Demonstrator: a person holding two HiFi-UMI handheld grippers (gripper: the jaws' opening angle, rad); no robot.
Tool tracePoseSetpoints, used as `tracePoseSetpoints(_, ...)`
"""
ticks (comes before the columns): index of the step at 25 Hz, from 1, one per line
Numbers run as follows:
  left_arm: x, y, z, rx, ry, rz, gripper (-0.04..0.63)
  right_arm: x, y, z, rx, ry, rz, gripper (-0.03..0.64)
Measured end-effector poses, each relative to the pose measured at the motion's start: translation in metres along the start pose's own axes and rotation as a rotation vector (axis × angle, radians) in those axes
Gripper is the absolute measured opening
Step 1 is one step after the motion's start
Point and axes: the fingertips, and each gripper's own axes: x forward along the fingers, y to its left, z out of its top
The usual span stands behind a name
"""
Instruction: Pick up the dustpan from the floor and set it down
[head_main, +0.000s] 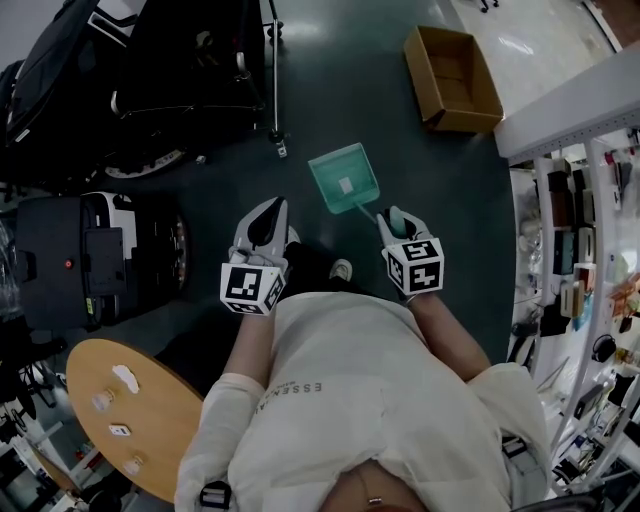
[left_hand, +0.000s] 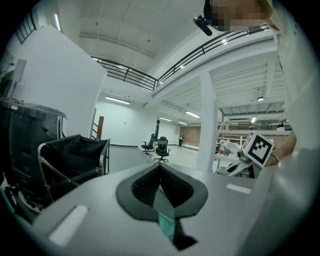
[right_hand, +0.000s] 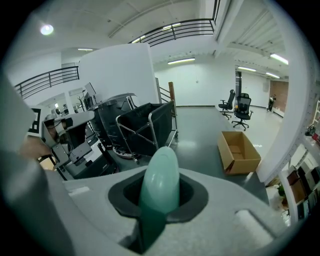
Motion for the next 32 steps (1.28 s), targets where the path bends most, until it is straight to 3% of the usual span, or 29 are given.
tracePoseSetpoints(11,0.041,0.030,-0.028,-0.047,0.078,-0.012,0.018,0.061,-0.006,0.015,0.031,0.069,0.010,0.046)
tracePoseSetpoints(22,0.100,0.113,-0.072,-0.106,0.147,0.042,0.018,0.184,-0.027,0.014,0.183,0.162,-0.028,0.046)
tracePoseSetpoints(32,0.142,0.146,-0.126,-0.117,0.236,0.030,0.018,0.294,-0.033,0.002,0.199,0.221,-0.055,0.046)
